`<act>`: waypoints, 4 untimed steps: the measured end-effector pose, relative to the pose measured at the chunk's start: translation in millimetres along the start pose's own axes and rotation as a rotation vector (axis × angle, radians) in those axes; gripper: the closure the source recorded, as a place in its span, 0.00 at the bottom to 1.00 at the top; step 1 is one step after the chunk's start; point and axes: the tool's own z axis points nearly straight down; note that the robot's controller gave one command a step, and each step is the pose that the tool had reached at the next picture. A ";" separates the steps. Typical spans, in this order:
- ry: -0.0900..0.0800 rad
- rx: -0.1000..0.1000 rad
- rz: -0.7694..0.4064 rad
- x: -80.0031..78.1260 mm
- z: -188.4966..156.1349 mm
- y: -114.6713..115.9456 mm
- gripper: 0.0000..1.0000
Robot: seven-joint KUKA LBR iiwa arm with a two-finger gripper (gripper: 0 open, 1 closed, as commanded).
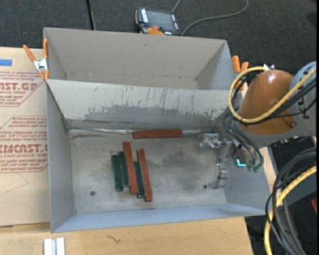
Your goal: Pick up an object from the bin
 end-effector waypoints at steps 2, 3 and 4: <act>-0.010 -0.003 -0.333 -29.5 46.6 153.3 0.00; -0.012 -0.002 -0.451 -48.6 73.5 240.4 0.00; -0.008 0.001 -0.446 -48.2 73.3 236.8 1.00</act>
Offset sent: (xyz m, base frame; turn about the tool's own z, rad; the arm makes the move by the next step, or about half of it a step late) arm 0.0135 0.0504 -0.0368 -0.2337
